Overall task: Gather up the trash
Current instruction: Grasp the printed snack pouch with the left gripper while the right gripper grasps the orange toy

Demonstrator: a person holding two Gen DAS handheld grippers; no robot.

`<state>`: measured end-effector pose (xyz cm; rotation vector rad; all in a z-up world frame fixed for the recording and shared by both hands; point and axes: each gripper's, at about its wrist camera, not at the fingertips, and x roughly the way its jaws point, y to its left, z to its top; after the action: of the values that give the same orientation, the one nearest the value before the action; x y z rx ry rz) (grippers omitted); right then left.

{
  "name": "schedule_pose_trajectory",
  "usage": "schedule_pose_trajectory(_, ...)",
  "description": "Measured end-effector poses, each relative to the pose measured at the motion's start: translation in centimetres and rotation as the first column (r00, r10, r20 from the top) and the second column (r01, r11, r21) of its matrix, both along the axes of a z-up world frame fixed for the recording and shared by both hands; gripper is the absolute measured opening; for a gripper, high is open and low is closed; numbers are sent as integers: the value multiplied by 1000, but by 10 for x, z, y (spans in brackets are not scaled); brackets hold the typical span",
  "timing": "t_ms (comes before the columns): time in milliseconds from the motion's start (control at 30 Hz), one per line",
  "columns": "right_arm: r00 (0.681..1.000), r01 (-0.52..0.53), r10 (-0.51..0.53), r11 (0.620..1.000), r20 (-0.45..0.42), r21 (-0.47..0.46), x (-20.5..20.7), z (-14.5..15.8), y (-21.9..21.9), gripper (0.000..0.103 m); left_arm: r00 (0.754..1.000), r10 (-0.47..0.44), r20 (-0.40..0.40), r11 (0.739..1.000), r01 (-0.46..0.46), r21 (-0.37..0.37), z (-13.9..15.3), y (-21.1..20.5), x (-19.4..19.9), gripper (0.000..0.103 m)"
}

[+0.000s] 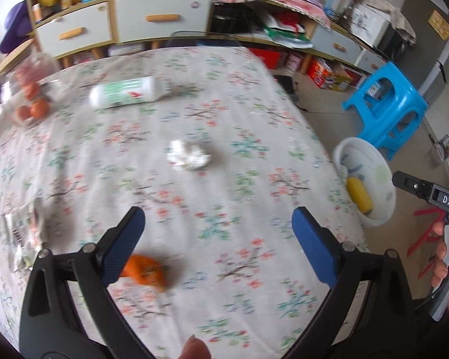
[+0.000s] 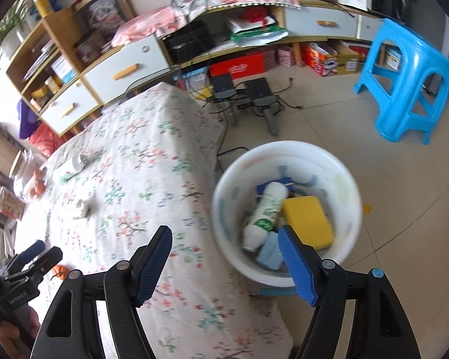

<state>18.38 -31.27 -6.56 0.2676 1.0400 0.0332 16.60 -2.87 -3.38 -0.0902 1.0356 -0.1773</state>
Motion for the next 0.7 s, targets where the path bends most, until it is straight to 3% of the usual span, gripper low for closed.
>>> schedule_pose_trajectory(367,990,-142,142,989,-7,-27,7,-1,86,77,988,157,2,987,-158,14,2,92,-20,100)
schedule_pose_trajectory(700,969,-246,245,968,-25,-56,8,-7,150,78,952,299,-67,954,-297,38,-13,178,-33,100)
